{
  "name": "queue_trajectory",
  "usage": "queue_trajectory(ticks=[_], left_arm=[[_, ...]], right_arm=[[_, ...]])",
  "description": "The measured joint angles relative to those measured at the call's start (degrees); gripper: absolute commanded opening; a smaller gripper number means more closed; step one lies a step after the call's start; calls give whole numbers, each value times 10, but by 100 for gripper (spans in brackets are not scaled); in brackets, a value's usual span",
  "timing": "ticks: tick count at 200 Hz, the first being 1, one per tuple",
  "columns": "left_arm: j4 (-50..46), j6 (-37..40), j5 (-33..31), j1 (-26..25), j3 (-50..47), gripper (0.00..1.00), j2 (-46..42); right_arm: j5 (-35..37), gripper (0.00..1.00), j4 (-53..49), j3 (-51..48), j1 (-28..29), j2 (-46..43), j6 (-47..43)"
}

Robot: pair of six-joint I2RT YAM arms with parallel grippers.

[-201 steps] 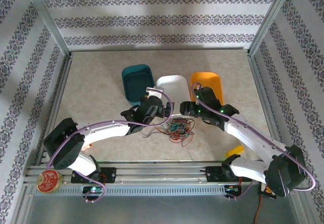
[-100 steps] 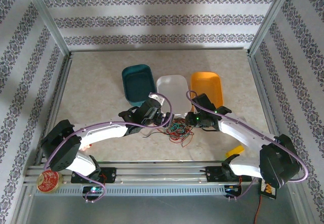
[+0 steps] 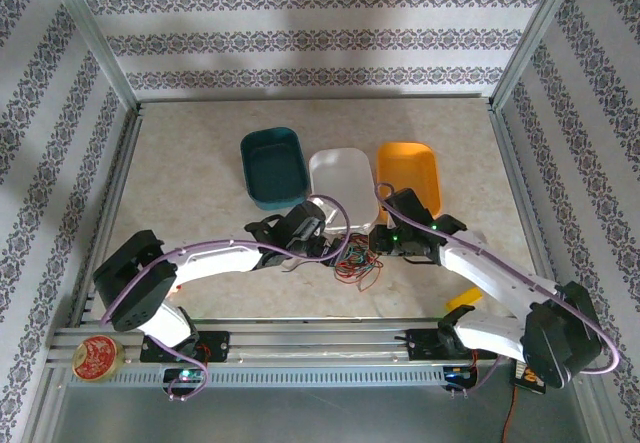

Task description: Untangle the cables

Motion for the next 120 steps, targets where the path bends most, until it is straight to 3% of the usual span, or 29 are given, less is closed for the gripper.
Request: queue_trajectory(ticks=[62, 97, 120], left_arm=[[-6, 24, 6, -18, 15, 99, 23], [-5, 24, 7, -18, 17, 99, 27], [2, 26, 17, -18, 18, 99, 33]], right_arm=[[-11, 25, -10, -11, 11, -1, 0], [-16, 6, -6, -16, 11, 16, 1], [-17, 0, -4, -17, 11, 15, -1]])
